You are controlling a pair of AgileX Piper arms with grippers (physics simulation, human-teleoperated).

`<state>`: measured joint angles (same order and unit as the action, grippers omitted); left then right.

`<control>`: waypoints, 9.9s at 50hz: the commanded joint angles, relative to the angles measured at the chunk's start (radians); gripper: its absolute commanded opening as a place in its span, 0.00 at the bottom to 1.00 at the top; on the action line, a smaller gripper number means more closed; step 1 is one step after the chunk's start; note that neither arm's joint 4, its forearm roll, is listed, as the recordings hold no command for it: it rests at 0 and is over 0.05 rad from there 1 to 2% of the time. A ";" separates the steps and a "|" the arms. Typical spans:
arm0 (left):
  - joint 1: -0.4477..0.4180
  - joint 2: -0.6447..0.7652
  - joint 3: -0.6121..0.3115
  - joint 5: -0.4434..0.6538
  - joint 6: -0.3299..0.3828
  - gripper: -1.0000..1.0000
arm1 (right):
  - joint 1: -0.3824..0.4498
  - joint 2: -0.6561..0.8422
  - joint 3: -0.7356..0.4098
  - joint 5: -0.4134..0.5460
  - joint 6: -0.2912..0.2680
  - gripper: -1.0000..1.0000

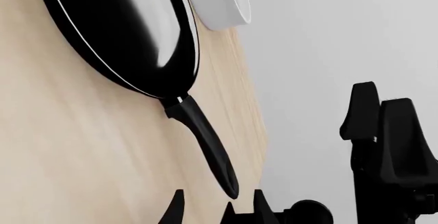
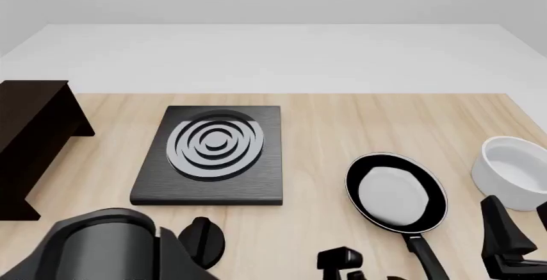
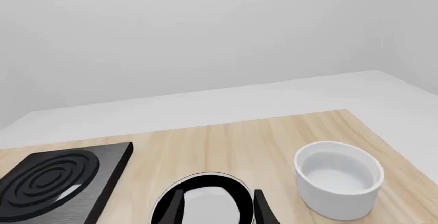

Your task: Put the frying pan on top of the cabinet.

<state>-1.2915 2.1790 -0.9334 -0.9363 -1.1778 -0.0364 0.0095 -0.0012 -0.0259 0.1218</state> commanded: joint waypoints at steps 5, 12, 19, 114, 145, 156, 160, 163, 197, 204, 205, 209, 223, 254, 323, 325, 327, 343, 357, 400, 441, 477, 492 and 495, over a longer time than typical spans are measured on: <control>0.013 0.024 -0.060 0.041 0.000 1.00 | -0.003 0.005 -0.001 -0.003 0.008 1.00; 0.011 0.046 -0.100 0.062 -0.005 1.00 | -0.005 -0.001 0.001 0.001 0.014 1.00; 0.010 0.073 -0.125 0.066 -0.020 1.00 | -0.005 -0.003 0.001 0.004 0.021 1.00; 0.026 0.245 -0.279 0.106 -0.127 1.00 | -0.012 0.007 -0.002 -0.016 0.068 1.00; 0.029 0.287 -0.320 0.131 -0.138 1.00 | -0.012 0.009 -0.001 -0.022 0.077 1.00; 0.034 0.303 -0.346 0.152 -0.138 1.00 | -0.012 0.000 -0.002 -0.016 0.082 1.00; 0.034 0.304 -0.350 0.153 -0.137 1.00 | -0.012 0.003 -0.004 -0.016 0.084 1.00; 0.035 0.309 -0.351 0.147 -0.141 1.00 | -0.011 0.004 -0.003 -0.018 0.085 1.00; 0.080 0.217 -0.262 0.130 -0.086 0.00 | -0.004 0.004 -0.006 -0.012 0.068 1.00; 0.091 0.129 -0.190 0.105 -0.043 0.00 | -0.001 -0.002 -0.005 -0.007 0.060 1.00; 0.092 0.106 -0.172 0.101 -0.035 0.00 | -0.001 -0.004 -0.002 -0.009 0.059 1.00; 0.107 0.062 -0.135 0.095 -0.019 0.00 | 0.000 -0.005 -0.002 -0.008 0.055 1.00; 0.181 -0.240 0.041 0.112 0.110 0.00 | 0.008 -0.008 -0.001 -0.006 0.032 1.00; 0.465 -1.034 0.251 0.469 0.466 0.00 | 0.019 -0.009 0.001 -0.007 -0.015 1.00; 1.116 -1.446 0.389 0.648 0.240 0.00 | 0.029 -0.009 0.001 -0.004 -0.036 1.00; 1.129 -1.444 0.393 0.645 0.234 0.00 | 0.029 -0.009 0.001 -0.004 -0.035 1.00; 1.130 -1.441 0.395 0.641 0.230 0.00 | 0.029 -0.009 0.001 -0.004 -0.035 1.00; 1.229 -1.409 0.420 0.611 0.190 0.00 | 0.030 -0.009 0.001 -0.002 -0.038 1.00; 1.288 -1.333 0.454 0.529 0.162 0.00 | 0.031 -0.009 0.001 -0.002 -0.039 1.00; 1.352 -1.104 0.419 0.411 0.129 0.00 | 0.032 -0.008 0.001 0.005 -0.046 1.00; 1.406 -0.886 0.409 0.274 0.091 0.00 | 0.031 -0.004 0.001 0.006 -0.049 1.00; 1.444 -0.752 0.381 0.215 0.075 0.00 | 0.032 -0.003 0.001 0.009 -0.054 1.00; 1.461 -0.696 0.363 0.191 0.063 0.00 | 0.033 -0.003 0.001 0.011 -0.057 1.00; 1.468 -0.686 0.356 0.191 0.065 0.00 | 0.034 0.005 0.000 0.004 -0.059 1.00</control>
<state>0.1605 1.4721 -0.5472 -0.7192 -1.1163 -0.0034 0.0068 -0.0002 -0.0161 0.0655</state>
